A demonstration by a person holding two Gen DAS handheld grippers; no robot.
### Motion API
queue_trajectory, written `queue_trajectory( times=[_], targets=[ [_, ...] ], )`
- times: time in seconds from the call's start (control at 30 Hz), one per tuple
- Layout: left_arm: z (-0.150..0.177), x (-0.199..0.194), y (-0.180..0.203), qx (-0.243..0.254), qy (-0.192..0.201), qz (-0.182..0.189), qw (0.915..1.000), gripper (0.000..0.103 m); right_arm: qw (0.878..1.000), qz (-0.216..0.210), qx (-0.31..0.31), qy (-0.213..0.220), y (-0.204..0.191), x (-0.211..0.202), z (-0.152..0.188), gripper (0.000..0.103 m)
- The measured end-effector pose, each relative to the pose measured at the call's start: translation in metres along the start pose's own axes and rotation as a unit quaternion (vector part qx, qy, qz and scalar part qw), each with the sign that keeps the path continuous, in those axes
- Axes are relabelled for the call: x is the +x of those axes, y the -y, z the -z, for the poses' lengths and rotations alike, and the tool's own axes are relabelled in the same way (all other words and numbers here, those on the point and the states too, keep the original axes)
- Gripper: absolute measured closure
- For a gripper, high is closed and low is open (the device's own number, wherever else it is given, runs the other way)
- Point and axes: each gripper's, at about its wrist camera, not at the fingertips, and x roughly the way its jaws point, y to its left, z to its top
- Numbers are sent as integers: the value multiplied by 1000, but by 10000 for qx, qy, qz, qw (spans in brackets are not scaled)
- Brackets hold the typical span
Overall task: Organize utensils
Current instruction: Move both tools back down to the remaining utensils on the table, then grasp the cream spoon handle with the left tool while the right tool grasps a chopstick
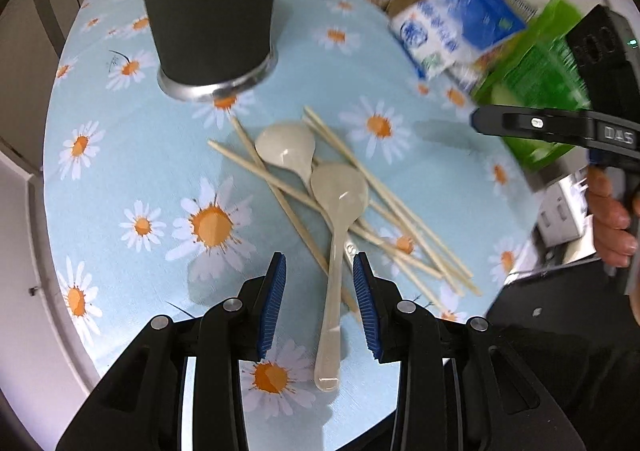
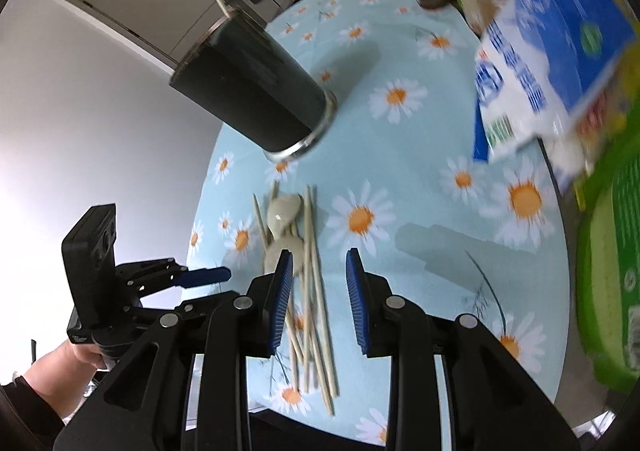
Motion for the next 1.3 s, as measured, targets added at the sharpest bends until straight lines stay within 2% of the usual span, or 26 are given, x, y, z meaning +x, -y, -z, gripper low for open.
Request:
queue_trajectory(
  times=[0.1, 0.2, 0.4, 0.6, 0.67, 0.73, 1.1, 1.3],
  targets=[
    [-5, 8, 7, 82, -156, -137, 9998, 72, 9997, -113, 103, -214, 8, 8, 9, 74],
    [-9, 15, 10, 108, -326, -173, 9993, 78, 9993, -195, 114, -294, 10, 11, 13, 74],
    [-15, 21, 14, 181, -523, -198, 9983, 83, 9988, -294, 110, -386, 18, 12, 17, 74],
    [-29, 32, 26, 426, -748, -441, 9953, 85, 9975, -462, 69, -533, 17, 17, 19, 74],
    [-31, 34, 27, 452, -785, -466, 9948, 88, 9973, -480, 69, -544, 16, 17, 20, 73],
    [-35, 36, 27, 420, -833, -411, 9948, 96, 9971, -512, 52, -560, 15, 18, 20, 73],
    [-39, 38, 23, 435, -929, -278, 9943, 96, 9967, -451, -10, -670, 19, 21, 16, 73],
    [-29, 27, 16, 329, -755, -324, 9961, 97, 9956, -469, -162, -796, 12, 27, 11, 69]
  ],
)
